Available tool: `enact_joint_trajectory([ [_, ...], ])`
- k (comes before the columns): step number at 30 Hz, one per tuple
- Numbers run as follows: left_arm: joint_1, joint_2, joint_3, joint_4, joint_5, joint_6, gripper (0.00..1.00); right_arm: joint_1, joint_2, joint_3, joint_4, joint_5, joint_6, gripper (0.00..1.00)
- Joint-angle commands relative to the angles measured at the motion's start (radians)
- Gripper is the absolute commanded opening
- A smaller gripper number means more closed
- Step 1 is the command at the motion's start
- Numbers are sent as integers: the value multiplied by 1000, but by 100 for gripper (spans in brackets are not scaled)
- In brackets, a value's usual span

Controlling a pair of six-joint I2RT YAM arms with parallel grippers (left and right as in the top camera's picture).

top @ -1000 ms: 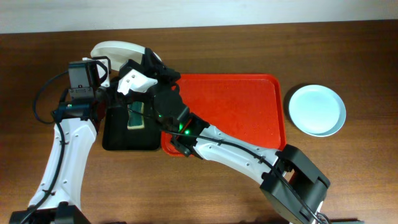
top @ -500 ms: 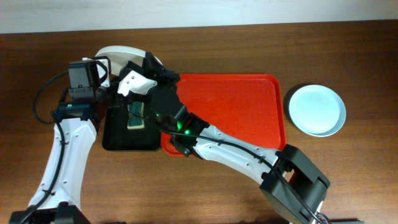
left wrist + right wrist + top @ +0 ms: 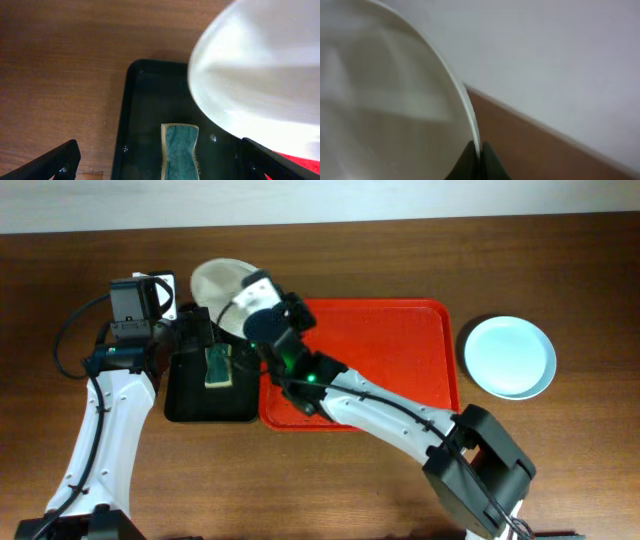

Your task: Clean dirty plates on tray and stack at the side

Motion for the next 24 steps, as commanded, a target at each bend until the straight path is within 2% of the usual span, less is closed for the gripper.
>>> enact_joint_trajectory([
  [1,0,-10,1,2,-3,-10,99,-48,-6,13,-103,-145,351,4],
  [5,0,-10,1,2,-3,-10,99,-98,-6,13,-159,-426,438,4],
  [10,0,-10,1,2,-3,-10,99,-171,-19,13,-163,-669,583,4],
  [14,0,-10,1,2,-3,-10,99,-246,-45,13,-203,-817,596,4],
  [21,0,-10,1,2,-3,-10,99,-430,-104,13,-475,-945,596,4],
  [24,0,-10,1,2,-3,-10,99,-562,-118,13,-629,-1015,596,4],
])
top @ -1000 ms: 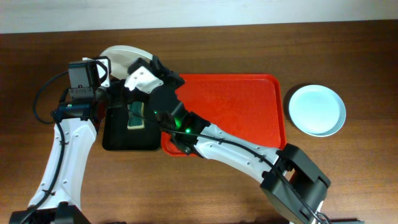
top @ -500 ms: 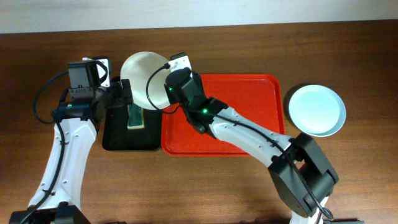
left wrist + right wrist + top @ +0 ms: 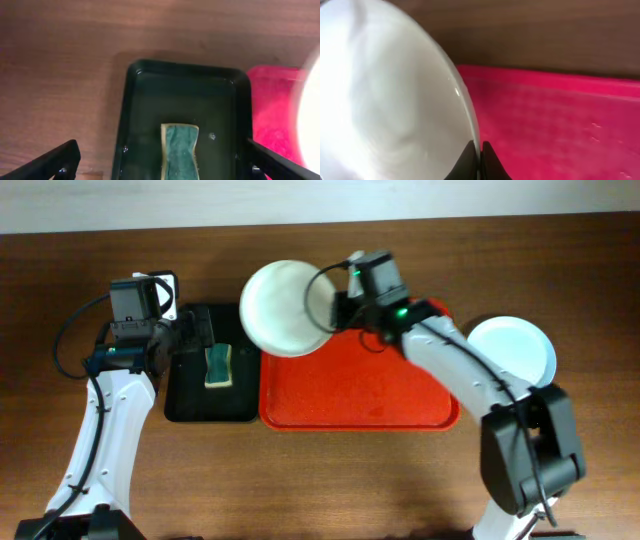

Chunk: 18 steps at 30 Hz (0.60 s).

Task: Clean dirty plates on tray and stack at the side
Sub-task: 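Carry the white plate right and stack it on the light-blue plate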

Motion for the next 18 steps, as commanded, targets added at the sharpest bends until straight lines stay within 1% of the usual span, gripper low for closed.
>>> enact_joint_trajectory([
  [1,0,-10,1,2,-2,-10,99,-139,-57,8,-119,-123,9,4],
  [7,0,-10,1,2,-2,-10,99,-380,-57,8,-303,-148,5,4],
  [12,0,-10,1,2,-2,-10,99,-573,-57,8,-414,-137,5,4],
  [16,0,-10,1,2,-2,-10,100,-698,-57,8,-494,-136,3,4],
  [18,0,-10,1,1,-2,-10,99,-762,-57,8,-536,-136,-43,4],
])
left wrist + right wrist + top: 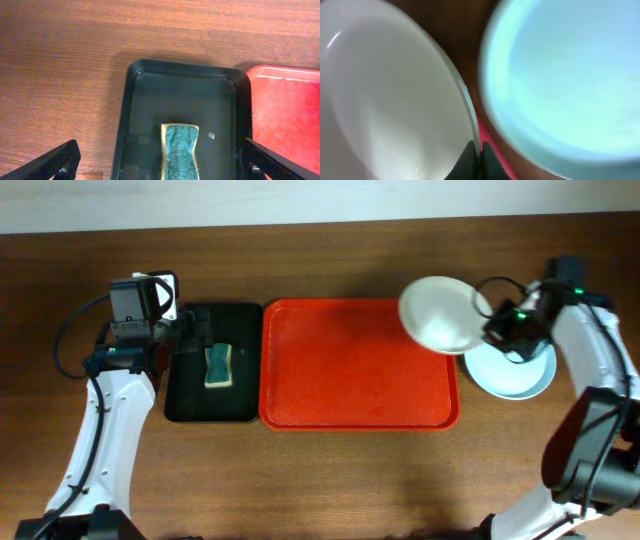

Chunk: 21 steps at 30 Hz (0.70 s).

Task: Clean dirty plates on tray and stack at the side
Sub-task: 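Carry the white plate right and stack it on the light-blue plate, then release the stacked white plate and lift the right gripper away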

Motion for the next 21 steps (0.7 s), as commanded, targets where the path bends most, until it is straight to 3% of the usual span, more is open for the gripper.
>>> enact_joint_trajectory([
  [1,0,-10,1,2,-3,-10,100,-97,-34,8,-55,-8,-70,4],
  [12,0,-10,1,1,-3,-10,99,-193,-30,-8,-195,405,-80,4],
  [21,0,-10,1,2,-3,-10,100,-191,-22,-14,-193,438,-80,4],
])
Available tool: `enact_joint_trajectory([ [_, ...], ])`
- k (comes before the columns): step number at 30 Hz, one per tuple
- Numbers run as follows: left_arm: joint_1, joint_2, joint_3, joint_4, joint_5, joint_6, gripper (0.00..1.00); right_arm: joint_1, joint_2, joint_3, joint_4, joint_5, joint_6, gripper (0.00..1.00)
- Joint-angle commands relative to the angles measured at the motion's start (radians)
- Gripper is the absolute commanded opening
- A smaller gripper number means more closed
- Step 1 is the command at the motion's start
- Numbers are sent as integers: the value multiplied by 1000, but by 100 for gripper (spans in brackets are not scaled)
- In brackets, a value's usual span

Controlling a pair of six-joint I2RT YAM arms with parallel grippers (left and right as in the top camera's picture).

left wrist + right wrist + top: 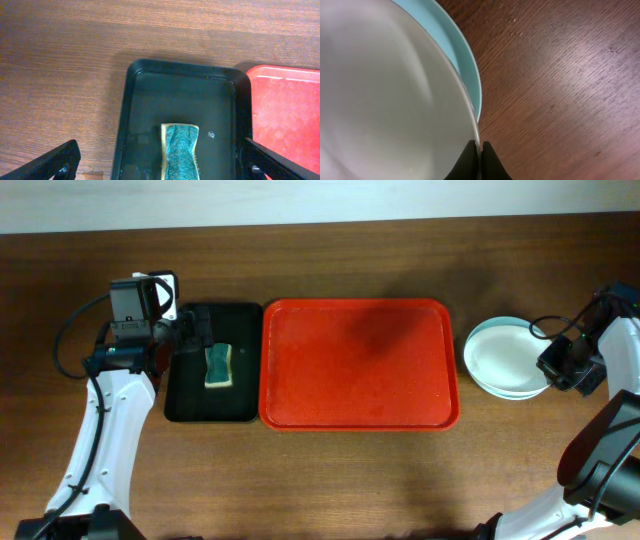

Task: Clean dirty plates on tray and stack at the side
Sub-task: 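Release the stacked white plate and lift the right gripper away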

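Note:
The white plate lies on the light blue plate to the right of the red tray. My right gripper is shut on the white plate's right rim, the blue plate's edge showing beneath it. The red tray holds nothing. At the far left, my left gripper hangs open over the black tray, with the green sponge lying below between its fingers.
The black tray with the sponge sits just left of the red tray. Bare brown tabletop runs along the front. A pale wall borders the table's far edge.
My right gripper has carried the white plate from above the red tray's right corner to the right. It now rests on the blue plate. The left arm is unchanged.
My right gripper held the white plate tilted over the black tray near the sponge. Then the plate was above the red tray's left part, then over its right corner beside the blue plate. Now it sits on the blue plate, still gripped.

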Motion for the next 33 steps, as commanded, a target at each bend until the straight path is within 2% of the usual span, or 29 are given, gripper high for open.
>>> enact_joint_trajectory([
  [1,0,-10,1,2,-3,-10,99,-1,-22,-14,-3,39,-2,4],
  [22,0,-10,1,2,-3,-10,99,0,-22,-16,14,39,-2,5],
  [24,0,-10,1,2,-3,-10,100,0,-22,-16,26,38,-2,9],
  [33,0,-10,1,2,-3,-10,100,0,-20,-16,66,38,-2,9],
])
